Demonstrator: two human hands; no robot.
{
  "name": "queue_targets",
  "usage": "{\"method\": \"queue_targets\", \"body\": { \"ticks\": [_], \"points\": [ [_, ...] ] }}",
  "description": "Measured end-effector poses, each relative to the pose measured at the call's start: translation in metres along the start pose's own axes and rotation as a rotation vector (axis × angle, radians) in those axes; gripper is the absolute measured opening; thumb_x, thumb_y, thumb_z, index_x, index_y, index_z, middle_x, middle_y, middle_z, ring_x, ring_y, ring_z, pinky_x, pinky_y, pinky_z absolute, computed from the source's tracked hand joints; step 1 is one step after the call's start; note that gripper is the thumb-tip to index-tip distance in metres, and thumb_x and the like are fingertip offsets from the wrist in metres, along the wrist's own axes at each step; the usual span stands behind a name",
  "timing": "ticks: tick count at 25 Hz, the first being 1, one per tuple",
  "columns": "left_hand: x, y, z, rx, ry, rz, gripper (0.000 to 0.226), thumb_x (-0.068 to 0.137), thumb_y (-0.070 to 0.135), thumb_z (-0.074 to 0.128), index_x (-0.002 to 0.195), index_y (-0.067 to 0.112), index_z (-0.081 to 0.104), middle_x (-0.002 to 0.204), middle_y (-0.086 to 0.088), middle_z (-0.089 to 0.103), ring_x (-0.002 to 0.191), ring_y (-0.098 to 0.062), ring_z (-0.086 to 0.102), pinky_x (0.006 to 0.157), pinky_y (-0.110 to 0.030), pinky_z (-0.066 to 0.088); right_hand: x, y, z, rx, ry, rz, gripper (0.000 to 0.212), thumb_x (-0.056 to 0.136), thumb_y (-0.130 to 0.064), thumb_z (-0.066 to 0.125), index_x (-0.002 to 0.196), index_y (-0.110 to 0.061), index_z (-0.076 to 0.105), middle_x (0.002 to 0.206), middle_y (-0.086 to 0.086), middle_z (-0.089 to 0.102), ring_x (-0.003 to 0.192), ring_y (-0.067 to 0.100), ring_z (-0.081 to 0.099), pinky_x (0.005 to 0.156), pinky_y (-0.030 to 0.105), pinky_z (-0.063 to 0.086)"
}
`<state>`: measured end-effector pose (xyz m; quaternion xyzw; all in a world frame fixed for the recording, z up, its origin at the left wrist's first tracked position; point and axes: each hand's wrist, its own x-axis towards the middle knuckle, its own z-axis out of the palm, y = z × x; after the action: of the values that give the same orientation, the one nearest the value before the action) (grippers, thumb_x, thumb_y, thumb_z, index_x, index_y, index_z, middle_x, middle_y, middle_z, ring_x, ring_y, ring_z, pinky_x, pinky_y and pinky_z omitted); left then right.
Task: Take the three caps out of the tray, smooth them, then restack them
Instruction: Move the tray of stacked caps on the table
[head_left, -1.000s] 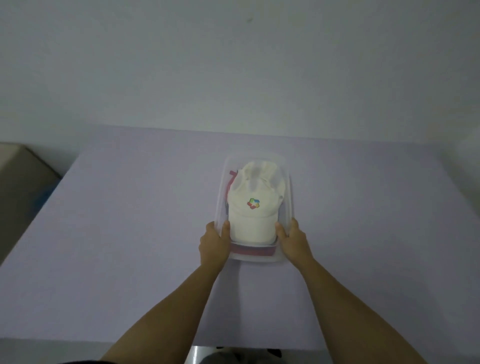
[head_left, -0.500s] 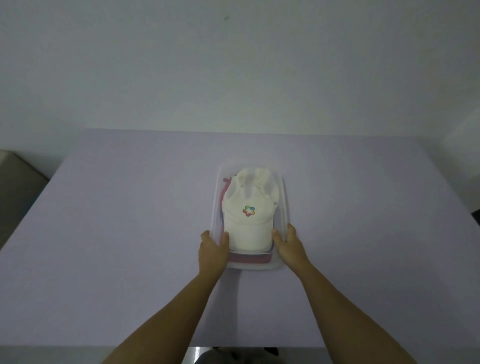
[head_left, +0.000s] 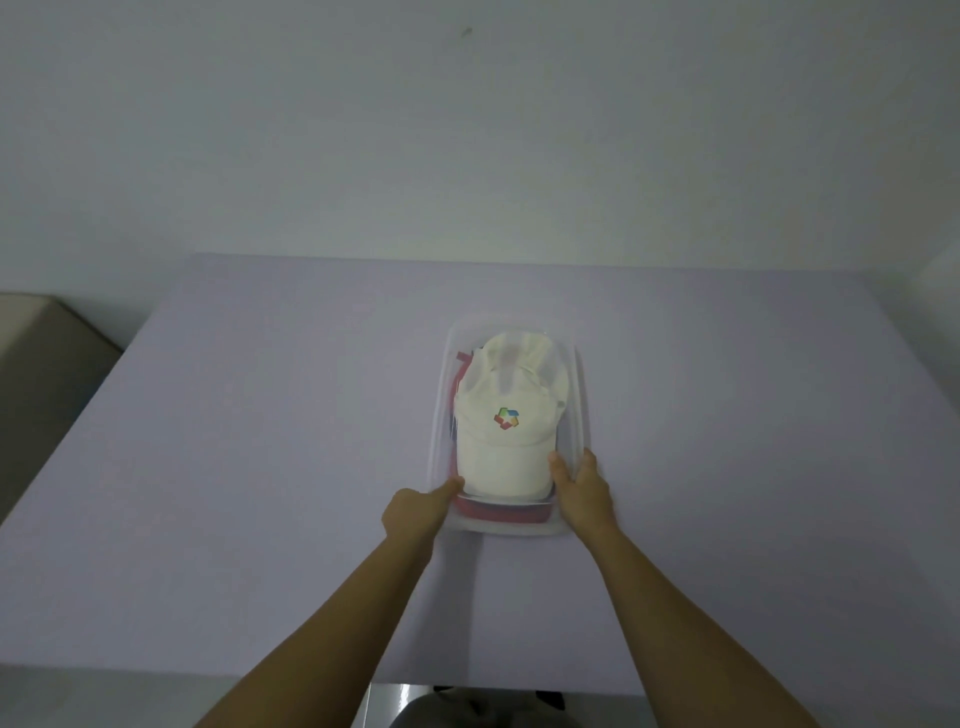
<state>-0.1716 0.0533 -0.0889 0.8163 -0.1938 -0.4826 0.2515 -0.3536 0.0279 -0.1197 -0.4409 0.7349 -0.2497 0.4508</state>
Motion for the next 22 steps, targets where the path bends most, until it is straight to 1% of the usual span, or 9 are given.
{"method": "queue_targets", "body": {
  "ticks": [2, 7, 9, 11, 14, 16, 18, 20, 22],
  "points": [
    [0.000, 0.002, -0.005, 0.018, -0.020, 0.002, 0.054, 0.080, 0.042, 0.069, 0.109, 0.000, 0.051, 0.098, -0.010, 0.051, 0.090, -0.024, 0.050, 0.082, -0.033, 0.046, 0.001, 0.000, 0.000, 0.010, -0.001, 0.009, 0.068, 0.095, -0.045, 0.041, 0.146, -0.007, 0.019, 0.146, 0.018, 0.038, 0.131, 0.035, 0.041, 0.107, 0.042, 0.035],
    [-0.003, 0.009, -0.011, 0.161, -0.077, 0.037, 0.062, 0.080, 0.050, 0.064, 0.112, -0.002, 0.055, 0.085, -0.011, 0.054, 0.065, -0.014, 0.048, 0.058, -0.025, 0.045, -0.001, 0.000, -0.006, 0.064, -0.034, 0.016, 0.067, 0.093, -0.047, 0.043, 0.145, -0.010, 0.024, 0.145, 0.014, 0.041, 0.130, 0.032, 0.042, 0.107, 0.042, 0.036],
    [-0.006, 0.008, -0.009, 0.134, -0.061, 0.057, 0.061, 0.081, 0.049, 0.063, 0.114, -0.001, 0.051, 0.083, -0.013, 0.053, 0.062, -0.013, 0.043, 0.059, -0.024, 0.046, -0.001, -0.002, -0.011, 0.139, -0.074, 0.049, 0.064, 0.092, -0.050, 0.042, 0.144, -0.015, 0.027, 0.145, 0.009, 0.041, 0.129, 0.029, 0.042, 0.106, 0.040, 0.036],
    [-0.015, 0.008, -0.004, -0.001, -0.015, 0.090, 0.049, 0.083, 0.042, 0.064, 0.108, 0.003, 0.048, 0.081, -0.009, 0.048, 0.064, -0.013, 0.042, 0.061, -0.024, 0.044, 0.001, -0.006, -0.016, 0.341, -0.138, 0.170, 0.069, 0.090, -0.063, 0.029, 0.145, -0.022, 0.025, 0.148, 0.004, 0.036, 0.133, 0.028, 0.038, 0.109, 0.046, 0.033],
    [-0.030, 0.013, 0.003, -0.445, -0.110, 0.106, 0.040, 0.082, 0.022, 0.068, 0.111, 0.009, 0.042, 0.100, -0.012, 0.052, 0.083, -0.023, 0.054, 0.073, -0.032, 0.051, 0.002, -0.001, -0.028, 0.652, -0.163, 0.302, 0.073, 0.087, -0.069, 0.013, 0.144, -0.026, 0.028, 0.144, 0.003, 0.040, 0.132, 0.031, 0.040, 0.106, 0.055, 0.034],
    [-0.032, 0.018, -0.002, -0.649, -0.180, 0.122, 0.044, 0.082, 0.011, 0.067, 0.119, 0.006, 0.043, 0.105, -0.015, 0.055, 0.086, -0.026, 0.057, 0.070, -0.034, 0.054, -0.002, 0.007, -0.033, 0.693, -0.150, 0.289, 0.062, 0.092, -0.062, 0.020, 0.143, -0.029, 0.031, 0.145, 0.004, 0.041, 0.129, 0.032, 0.043, 0.103, 0.054, 0.037],
    [-0.025, 0.026, -0.021, -0.787, -0.209, 0.185, 0.041, 0.084, 0.005, 0.062, 0.120, 0.005, 0.044, 0.093, -0.013, 0.063, 0.076, -0.022, 0.061, 0.061, -0.029, 0.053, -0.005, 0.015, -0.033, 0.575, -0.175, 0.226, 0.052, 0.094, -0.047, 0.042, 0.142, -0.033, 0.031, 0.145, 0.000, 0.040, 0.129, 0.028, 0.042, 0.101, 0.050, 0.040],
    [-0.006, 0.033, -0.056, -0.888, -0.219, 0.276, 0.038, 0.086, 0.000, 0.057, 0.120, 0.012, 0.044, 0.071, -0.004, 0.070, 0.063, -0.015, 0.064, 0.053, -0.021, 0.051, -0.008, 0.019, -0.030, 0.383, -0.230, 0.122, 0.066, 0.091, -0.024, 0.058, 0.145, -0.032, 0.022, 0.140, -0.009, 0.033, 0.133, 0.023, 0.035, 0.094, 0.041, 0.044],
    [0.018, 0.037, -0.099, -0.908, -0.204, 0.353, 0.033, 0.088, -0.002, 0.052, 0.115, 0.016, 0.045, 0.062, 0.002, 0.068, 0.055, -0.010, 0.065, 0.044, -0.014, 0.045, -0.009, 0.021, -0.027, 0.273, -0.253, 0.048, 0.077, 0.088, -0.002, 0.055, 0.148, -0.030, 0.015, 0.147, -0.007, 0.026, 0.134, 0.021, 0.033, 0.083, 0.031, 0.047]
  ]
}}
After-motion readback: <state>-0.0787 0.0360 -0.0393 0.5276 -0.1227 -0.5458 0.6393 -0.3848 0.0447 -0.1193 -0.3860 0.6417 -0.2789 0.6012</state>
